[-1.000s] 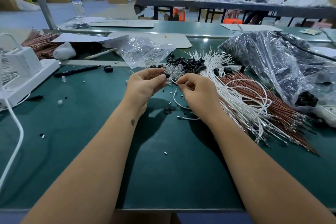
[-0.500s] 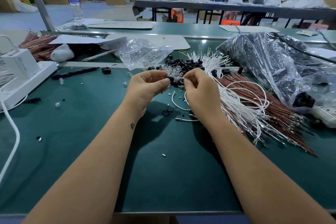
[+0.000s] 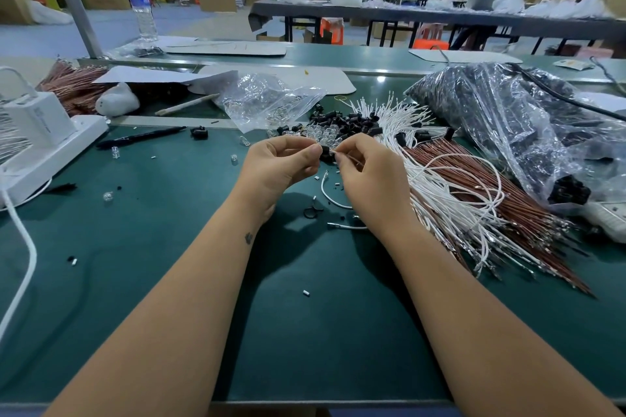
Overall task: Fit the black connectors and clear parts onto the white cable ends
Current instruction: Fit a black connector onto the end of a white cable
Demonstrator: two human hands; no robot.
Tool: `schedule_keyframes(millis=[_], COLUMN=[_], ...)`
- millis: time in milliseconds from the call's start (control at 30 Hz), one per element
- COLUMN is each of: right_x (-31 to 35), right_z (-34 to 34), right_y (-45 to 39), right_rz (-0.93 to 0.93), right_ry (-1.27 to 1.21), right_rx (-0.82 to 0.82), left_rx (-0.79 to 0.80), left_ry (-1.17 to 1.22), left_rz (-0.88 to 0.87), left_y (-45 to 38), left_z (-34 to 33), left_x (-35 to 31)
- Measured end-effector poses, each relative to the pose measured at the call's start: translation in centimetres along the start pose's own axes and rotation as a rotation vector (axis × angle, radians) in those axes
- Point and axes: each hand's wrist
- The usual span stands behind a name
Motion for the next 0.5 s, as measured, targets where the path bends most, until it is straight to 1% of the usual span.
schedule_keyframes(millis=[100,267,367,500], right_x=[-0.09,-0.28,-0.21,-0.18], right_z=[0.04,-0.19,-0.14,-0.04], right_y=[-0.08,-0.03,-0.01,0.07], right_rz=[-0.019,-0.049,-0.050,-0.056], right_ry=[-0.012,0.039,0.056,0.052], right_rx=[-0.011,0.076,0.086,0.112], left_rx=[0.027,0.038,0.029,0.065], left_ry=[0.013,-0.027,-0.067,-0.084], left_rz=[0.012,-0.048,-0.081,-0.083], left_y=[-0.03,0.05,0.04,0.13], left_z=[0.13,0.26,0.38,0.34], left_x=[0.00,0.05,0.11,0.10])
Point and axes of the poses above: each hand's wrist, its own y-axis away from the middle knuckle, its own z-axis out of the back of the hand, x = y × z, and after that the axes turned 8 degrees about -z, right-handed
